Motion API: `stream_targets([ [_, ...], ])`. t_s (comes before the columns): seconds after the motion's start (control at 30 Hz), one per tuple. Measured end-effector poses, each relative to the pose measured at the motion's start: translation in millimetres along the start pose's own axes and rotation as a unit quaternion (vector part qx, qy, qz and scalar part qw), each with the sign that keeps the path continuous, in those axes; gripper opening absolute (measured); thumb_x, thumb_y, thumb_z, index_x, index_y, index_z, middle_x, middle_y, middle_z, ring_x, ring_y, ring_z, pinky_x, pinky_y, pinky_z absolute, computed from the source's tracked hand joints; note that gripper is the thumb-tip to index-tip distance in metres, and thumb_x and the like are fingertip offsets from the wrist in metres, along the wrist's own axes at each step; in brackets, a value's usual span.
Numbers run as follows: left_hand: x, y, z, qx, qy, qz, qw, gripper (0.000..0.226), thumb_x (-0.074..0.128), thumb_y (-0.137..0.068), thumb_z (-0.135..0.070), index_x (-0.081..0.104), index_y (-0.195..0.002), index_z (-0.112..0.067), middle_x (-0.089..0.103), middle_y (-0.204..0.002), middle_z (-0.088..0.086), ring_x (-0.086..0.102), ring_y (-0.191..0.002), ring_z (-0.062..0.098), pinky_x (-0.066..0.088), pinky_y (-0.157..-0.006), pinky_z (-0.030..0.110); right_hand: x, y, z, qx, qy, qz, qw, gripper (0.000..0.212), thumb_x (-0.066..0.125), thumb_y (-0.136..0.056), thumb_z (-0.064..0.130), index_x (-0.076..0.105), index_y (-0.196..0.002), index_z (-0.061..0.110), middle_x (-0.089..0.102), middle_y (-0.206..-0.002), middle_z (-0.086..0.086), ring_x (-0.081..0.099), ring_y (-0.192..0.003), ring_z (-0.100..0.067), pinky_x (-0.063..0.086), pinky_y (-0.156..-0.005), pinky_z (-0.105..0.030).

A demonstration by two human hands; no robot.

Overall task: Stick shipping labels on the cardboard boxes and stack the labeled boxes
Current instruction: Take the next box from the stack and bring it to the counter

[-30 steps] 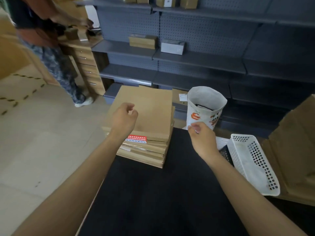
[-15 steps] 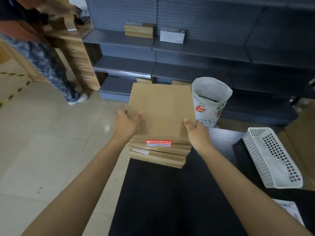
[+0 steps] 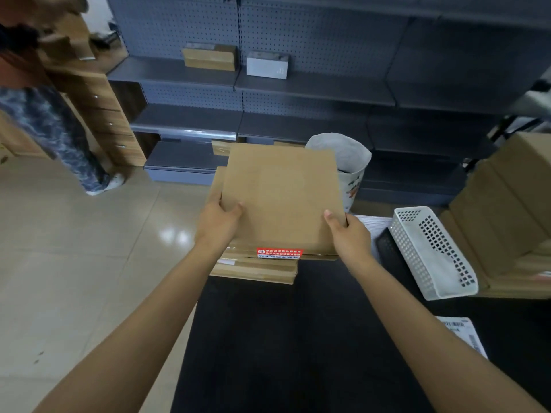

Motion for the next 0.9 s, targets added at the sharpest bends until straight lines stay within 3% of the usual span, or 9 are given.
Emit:
stream_targets([
  [0.1,27.4,24.4,-25.0,0.028,0.003,0.016,0.999,0.041,0.059,-0.092,-0.029,0.052,-0.128,-0.011,0.059,-0.113,-0.002,0.056,-0.100,0.020,0.044,-0.082,0.030,-37.5,5.8,-16.5,0.002,-0.021,-0.017,1.000,0.047,0.051,-0.095,0.045,0.057,-0.127,0.011,0.062,-0.123,-0.003,0.056,-0.109,-0.020,0.043,-0.087,-0.031],
  [0.23,70.6,65.1,-48.6,0.046,0.005,0.029,0.999,0.045,0.061,-0.091,-0.031,0.050,-0.131,-0.013,0.062,-0.121,0.003,0.058,-0.110,0.025,0.048,-0.095,0.040,-95.0,17.5,-50.7,0.010,-0.029,-0.044,0.999,0.046,0.050,-0.096,0.043,0.054,-0.129,0.012,0.060,-0.124,-0.003,0.053,-0.103,-0.017,0.040,-0.086,-0.031],
  [0.33,107.2,101.4,-56.0,0.056,0.007,0.031,0.998,0.043,0.062,-0.091,-0.029,0.053,-0.130,-0.013,0.062,-0.124,0.002,0.058,-0.111,0.023,0.046,-0.095,0.034,-134.9,23.7,-83.1,0.020,-0.031,-0.040,0.999,0.047,0.049,-0.096,0.040,0.051,-0.132,0.009,0.058,-0.126,-0.006,0.054,-0.111,-0.021,0.042,-0.091,-0.033],
  [0.5,168.3,166.2,-33.1,0.044,0.014,0.046,0.998,0.045,0.061,-0.091,-0.028,0.052,-0.132,-0.012,0.062,-0.123,0.002,0.058,-0.109,0.018,0.045,-0.091,0.028,-180.0,33.4,-157.1,0.059,-0.022,-0.012,0.998,0.050,0.051,-0.095,0.041,0.046,-0.134,0.009,0.056,-0.120,-0.002,0.050,-0.099,-0.017,0.041,-0.082,-0.031],
  [0.73,217.2,234.8,48.8,-0.043,-0.032,0.077,0.996,0.051,0.054,-0.096,-0.030,0.038,-0.141,-0.014,0.052,-0.134,0.003,0.050,-0.116,0.015,0.040,-0.091,0.027,-168.1,58.1,-263.4,0.149,-0.024,0.055,0.987,0.051,0.053,-0.097,0.032,0.041,-0.139,0.007,0.053,-0.133,-0.008,0.051,-0.118,-0.024,0.039,-0.091,-0.031],
  [0.9,233.1,246.5,89.0,-0.075,-0.078,0.110,0.988,0.059,0.053,-0.095,-0.035,0.031,-0.146,-0.014,0.045,-0.142,0.004,0.045,-0.128,0.021,0.041,-0.105,0.041,-150.0,70.7,-304.9,0.190,-0.023,0.076,0.978,0.053,0.053,-0.097,0.029,0.037,-0.142,0.005,0.051,-0.136,-0.012,0.049,-0.122,-0.027,0.037,-0.093,-0.031],
])
Point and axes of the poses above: each hand's wrist, its own y-axis away from the middle knuckle, its own x-axis out of the palm, z = x × y, the point moved 9 cm from there along -y, towards the middle knuckle
